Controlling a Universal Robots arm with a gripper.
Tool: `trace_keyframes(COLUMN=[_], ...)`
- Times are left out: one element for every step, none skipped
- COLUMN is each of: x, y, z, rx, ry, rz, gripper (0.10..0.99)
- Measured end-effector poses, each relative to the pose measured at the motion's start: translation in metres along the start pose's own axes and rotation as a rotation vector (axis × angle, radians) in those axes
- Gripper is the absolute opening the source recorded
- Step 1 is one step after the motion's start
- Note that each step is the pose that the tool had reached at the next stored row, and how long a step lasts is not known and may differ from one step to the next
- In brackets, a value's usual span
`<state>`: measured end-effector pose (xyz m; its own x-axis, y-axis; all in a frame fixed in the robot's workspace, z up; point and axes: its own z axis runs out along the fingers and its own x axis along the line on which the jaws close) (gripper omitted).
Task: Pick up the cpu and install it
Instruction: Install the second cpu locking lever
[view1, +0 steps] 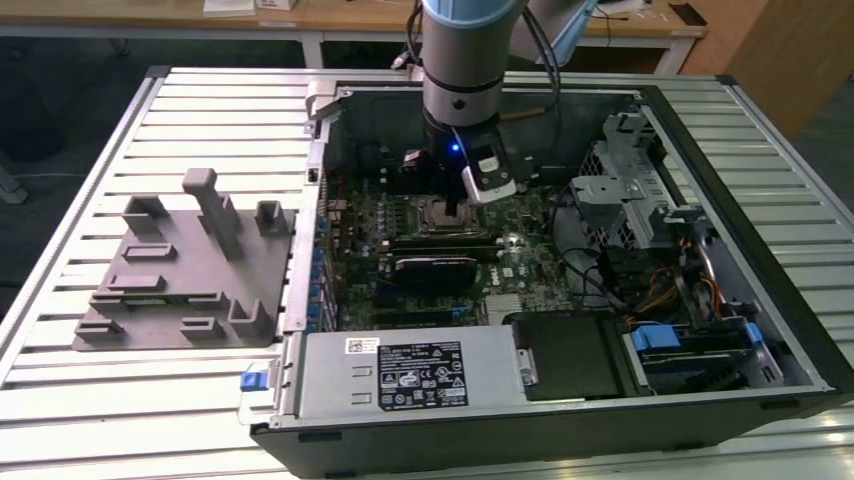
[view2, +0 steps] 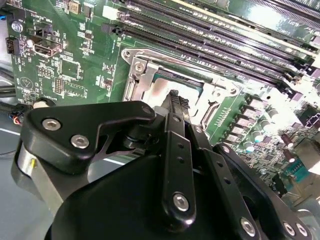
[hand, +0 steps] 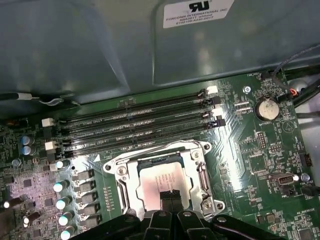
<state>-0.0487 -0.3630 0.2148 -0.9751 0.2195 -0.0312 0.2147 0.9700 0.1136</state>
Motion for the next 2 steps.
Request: trace_keyframes(x=[0.0,0.0], y=[0.0,0.0], z=[0.0,0.0], rx=[0.0,0.0], ry=[0.0,0.0], rz=[0.0,0.0], gripper=[0.106,0.106])
